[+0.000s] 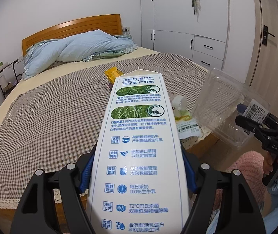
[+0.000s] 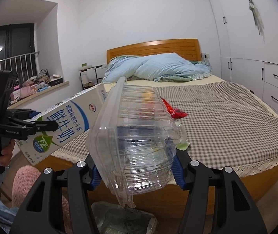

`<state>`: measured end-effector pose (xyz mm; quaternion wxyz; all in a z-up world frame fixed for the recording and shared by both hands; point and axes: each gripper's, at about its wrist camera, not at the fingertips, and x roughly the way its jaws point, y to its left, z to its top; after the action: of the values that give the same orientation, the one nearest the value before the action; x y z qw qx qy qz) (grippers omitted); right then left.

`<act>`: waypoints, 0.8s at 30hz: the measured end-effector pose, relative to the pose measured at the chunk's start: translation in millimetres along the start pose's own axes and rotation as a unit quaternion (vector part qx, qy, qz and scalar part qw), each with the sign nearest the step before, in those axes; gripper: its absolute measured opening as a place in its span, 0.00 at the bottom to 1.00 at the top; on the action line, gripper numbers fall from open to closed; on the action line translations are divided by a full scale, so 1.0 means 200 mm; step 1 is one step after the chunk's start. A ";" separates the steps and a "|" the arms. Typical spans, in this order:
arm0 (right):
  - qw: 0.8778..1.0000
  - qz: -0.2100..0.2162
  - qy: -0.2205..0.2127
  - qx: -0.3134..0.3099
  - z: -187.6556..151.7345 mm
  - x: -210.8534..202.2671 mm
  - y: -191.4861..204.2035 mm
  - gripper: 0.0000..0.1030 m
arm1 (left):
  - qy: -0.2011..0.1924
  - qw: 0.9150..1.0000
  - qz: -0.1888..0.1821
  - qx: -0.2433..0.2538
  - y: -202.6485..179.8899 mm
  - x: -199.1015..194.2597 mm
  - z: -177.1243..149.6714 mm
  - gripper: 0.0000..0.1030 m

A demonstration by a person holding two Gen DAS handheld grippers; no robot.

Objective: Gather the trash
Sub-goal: 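Carry carton and clamshell box down toward the trash bag with both tools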

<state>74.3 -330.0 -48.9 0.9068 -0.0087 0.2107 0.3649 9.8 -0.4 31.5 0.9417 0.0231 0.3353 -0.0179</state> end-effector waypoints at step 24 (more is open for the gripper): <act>0.998 0.000 0.053 0.026 -0.27 0.00 0.09 0.55 | 0.031 0.999 -0.033 0.012 -0.08 0.09 -0.37 0.68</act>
<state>42.7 -326.3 -95.3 0.8943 -0.0047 0.2679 0.3584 -22.9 -12.7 -37.6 0.9295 0.0244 0.3643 -0.0521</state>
